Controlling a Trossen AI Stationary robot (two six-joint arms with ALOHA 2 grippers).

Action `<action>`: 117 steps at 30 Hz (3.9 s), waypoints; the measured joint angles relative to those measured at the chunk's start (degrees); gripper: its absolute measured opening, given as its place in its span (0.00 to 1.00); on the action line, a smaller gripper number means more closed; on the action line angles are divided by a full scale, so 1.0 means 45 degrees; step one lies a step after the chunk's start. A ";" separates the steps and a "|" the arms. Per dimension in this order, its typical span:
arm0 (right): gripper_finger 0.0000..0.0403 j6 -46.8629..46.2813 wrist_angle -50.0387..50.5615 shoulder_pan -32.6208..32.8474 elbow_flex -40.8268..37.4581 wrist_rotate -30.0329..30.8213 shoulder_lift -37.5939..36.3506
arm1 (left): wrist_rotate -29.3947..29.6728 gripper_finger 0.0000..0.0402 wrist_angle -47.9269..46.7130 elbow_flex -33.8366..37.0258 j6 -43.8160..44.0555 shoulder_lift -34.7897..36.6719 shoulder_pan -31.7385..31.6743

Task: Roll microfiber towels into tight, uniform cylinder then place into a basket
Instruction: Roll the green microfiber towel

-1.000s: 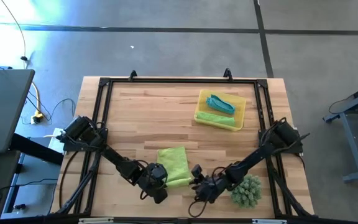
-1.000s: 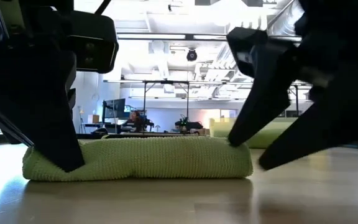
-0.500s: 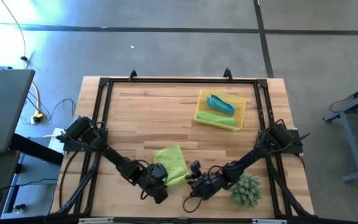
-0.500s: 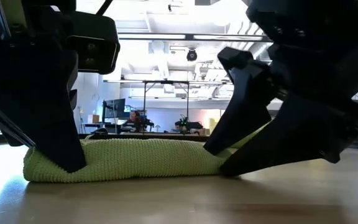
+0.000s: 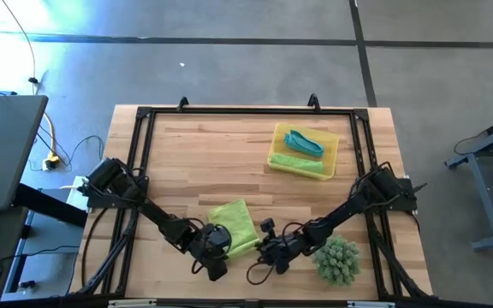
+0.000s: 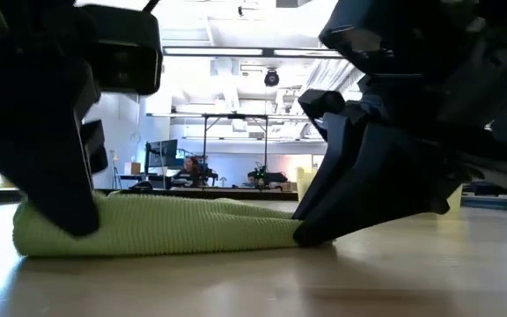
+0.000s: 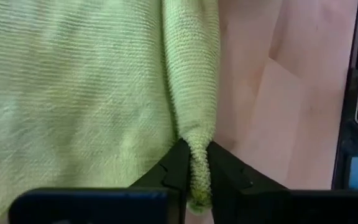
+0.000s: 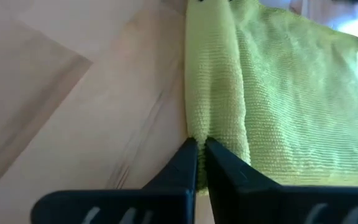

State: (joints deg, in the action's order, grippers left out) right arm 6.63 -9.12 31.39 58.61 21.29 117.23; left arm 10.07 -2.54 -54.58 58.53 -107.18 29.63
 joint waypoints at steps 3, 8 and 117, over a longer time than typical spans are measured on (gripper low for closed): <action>0.02 -0.1015 0.0116 -0.0176 -0.0006 -0.0869 -0.0011 | 0.0062 0.10 -0.0619 -0.0030 -0.0352 0.0430 0.0000; 0.01 -0.3038 0.0073 -0.0560 -0.0011 -0.2472 -0.0112 | 0.0042 0.17 -0.1858 -0.0016 -0.0968 0.0684 0.0174; 0.34 0.1316 -0.0309 -0.0561 -0.0035 -0.2383 -0.1020 | 0.0005 0.01 0.3730 0.1359 0.1257 -0.0741 0.0243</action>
State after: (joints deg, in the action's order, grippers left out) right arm 12.55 -10.51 28.87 58.46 10.57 112.64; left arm 10.09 14.24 -48.47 64.19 -110.52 30.72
